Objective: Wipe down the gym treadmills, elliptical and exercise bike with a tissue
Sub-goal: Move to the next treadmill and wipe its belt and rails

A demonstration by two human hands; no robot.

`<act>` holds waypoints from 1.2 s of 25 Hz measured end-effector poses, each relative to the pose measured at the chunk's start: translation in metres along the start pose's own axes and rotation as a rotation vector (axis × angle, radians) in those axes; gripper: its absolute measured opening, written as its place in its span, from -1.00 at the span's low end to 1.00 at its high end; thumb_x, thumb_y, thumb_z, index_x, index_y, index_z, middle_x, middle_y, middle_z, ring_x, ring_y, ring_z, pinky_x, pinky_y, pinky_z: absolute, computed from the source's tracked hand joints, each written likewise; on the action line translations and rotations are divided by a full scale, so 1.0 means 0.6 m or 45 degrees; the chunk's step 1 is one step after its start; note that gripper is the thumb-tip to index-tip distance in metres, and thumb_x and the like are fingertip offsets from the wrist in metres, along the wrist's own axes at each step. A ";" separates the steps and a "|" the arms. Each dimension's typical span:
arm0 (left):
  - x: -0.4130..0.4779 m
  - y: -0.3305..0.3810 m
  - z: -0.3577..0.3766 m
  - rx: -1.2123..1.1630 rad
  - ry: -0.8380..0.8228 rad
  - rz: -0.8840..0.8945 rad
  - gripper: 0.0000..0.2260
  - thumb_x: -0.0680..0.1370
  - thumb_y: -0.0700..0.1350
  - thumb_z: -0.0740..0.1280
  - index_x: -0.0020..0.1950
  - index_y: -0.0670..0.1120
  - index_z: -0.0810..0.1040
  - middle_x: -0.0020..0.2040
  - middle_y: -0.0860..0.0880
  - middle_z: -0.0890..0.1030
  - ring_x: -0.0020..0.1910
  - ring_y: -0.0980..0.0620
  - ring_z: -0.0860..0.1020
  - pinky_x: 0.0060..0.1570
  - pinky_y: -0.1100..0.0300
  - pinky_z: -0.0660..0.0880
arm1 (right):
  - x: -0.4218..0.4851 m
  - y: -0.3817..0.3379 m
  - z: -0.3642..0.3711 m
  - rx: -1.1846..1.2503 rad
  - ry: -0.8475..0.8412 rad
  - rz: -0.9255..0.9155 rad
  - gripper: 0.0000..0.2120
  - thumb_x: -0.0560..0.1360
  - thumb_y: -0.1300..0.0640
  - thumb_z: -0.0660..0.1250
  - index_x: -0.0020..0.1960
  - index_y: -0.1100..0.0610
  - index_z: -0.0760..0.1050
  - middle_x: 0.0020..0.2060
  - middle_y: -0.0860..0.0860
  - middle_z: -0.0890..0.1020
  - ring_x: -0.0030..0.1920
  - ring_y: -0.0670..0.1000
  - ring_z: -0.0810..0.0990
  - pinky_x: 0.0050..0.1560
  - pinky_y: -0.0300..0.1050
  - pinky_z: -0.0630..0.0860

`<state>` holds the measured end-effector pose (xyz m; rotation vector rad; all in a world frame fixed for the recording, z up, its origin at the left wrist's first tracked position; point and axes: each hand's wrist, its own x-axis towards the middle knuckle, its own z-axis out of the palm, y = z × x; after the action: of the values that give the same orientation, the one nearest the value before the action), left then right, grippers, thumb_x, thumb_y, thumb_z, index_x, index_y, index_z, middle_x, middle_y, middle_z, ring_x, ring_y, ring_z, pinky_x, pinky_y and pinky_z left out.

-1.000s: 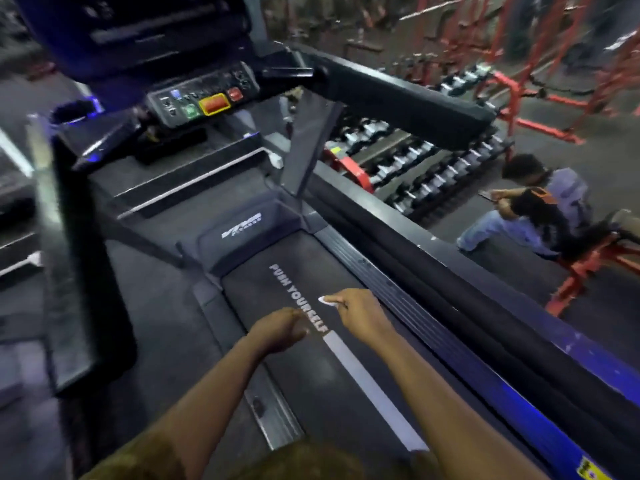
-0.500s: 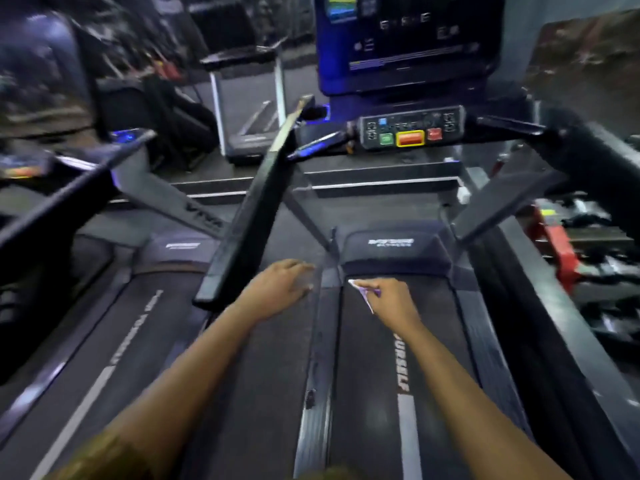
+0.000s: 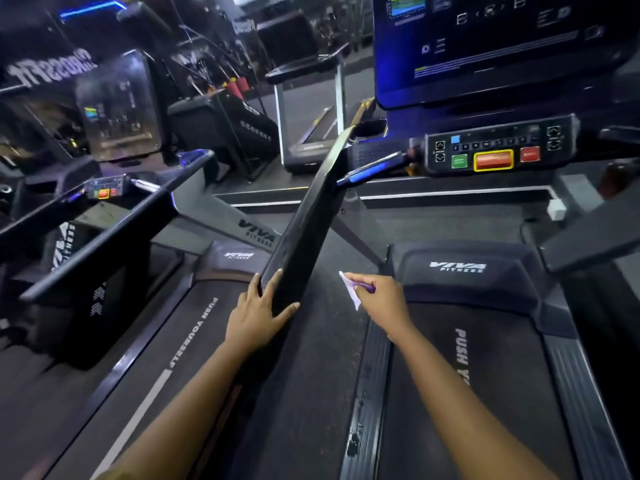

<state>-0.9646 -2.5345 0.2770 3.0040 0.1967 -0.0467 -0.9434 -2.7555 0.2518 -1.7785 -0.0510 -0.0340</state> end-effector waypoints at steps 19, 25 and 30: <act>0.258 0.055 -0.016 -0.355 -0.118 -0.088 -0.34 0.40 0.52 0.02 0.43 0.45 -0.15 0.50 0.04 0.25 0.41 -0.09 0.32 0.29 0.04 0.27 | 0.337 0.045 0.070 0.512 0.268 0.178 -0.67 0.51 0.39 0.20 0.18 0.16 0.57 0.06 -0.04 0.62 0.03 -0.12 0.57 -0.17 -0.59 0.37; 0.257 0.063 -0.016 -0.339 -0.049 -0.095 -0.33 0.28 0.52 -0.11 0.37 0.53 -0.21 0.43 0.13 0.31 0.33 0.05 0.40 0.09 0.24 0.23 | 0.476 0.063 0.133 0.387 0.404 -0.099 -0.64 0.50 0.41 0.17 0.15 0.14 0.60 0.09 -0.04 0.63 0.09 -0.13 0.57 0.09 -0.42 0.44; 0.259 0.055 -0.008 -0.366 -0.016 -0.074 -0.37 0.29 0.53 -0.10 0.34 0.57 -0.20 0.44 0.20 0.29 0.34 0.04 0.41 0.17 0.19 0.31 | 0.474 0.075 0.189 0.321 0.495 -0.441 -0.67 0.47 0.40 0.20 0.17 0.26 0.56 0.12 0.01 0.60 0.15 -0.11 0.55 0.22 -0.33 0.42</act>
<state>-0.8061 -2.5465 0.2798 2.7112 0.2653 -0.0395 -0.6574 -2.6494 0.1990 -1.4674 -0.0785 -0.5961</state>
